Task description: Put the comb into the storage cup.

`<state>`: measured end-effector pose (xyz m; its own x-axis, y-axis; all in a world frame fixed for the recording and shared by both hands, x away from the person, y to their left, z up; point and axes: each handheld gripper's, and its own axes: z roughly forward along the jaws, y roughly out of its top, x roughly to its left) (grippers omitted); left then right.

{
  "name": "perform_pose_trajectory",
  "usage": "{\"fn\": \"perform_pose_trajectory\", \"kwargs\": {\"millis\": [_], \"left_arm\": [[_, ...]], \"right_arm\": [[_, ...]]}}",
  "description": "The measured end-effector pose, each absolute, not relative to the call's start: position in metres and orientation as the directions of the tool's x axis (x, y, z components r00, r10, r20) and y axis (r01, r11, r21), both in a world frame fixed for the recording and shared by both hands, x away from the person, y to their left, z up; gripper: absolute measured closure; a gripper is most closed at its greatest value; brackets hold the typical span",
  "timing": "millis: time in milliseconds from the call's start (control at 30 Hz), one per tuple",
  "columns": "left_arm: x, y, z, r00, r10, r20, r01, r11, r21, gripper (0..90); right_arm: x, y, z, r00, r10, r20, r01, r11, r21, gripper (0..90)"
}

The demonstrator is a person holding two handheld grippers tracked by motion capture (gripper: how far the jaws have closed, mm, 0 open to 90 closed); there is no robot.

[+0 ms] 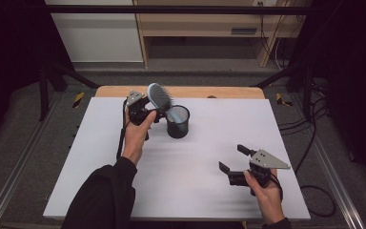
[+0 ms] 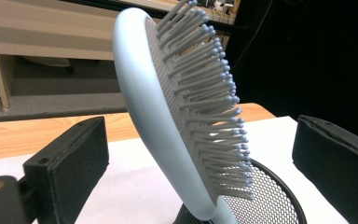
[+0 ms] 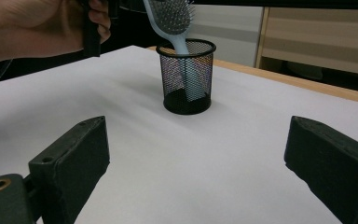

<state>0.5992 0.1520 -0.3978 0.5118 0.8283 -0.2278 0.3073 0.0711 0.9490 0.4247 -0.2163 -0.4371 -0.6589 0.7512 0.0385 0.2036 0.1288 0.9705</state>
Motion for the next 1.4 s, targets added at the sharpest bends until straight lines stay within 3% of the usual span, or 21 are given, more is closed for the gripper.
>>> {"fn": "perform_pose_trajectory", "kwargs": {"millis": [1400], "left_arm": [[0.579,0.151,-0.408,0.543,0.817,-0.196,0.265,0.055,0.963,3.4]], "right_arm": [[0.425,-0.216,-0.437,-0.659,0.751,0.037,0.201,0.129,0.971,6.7]]}}
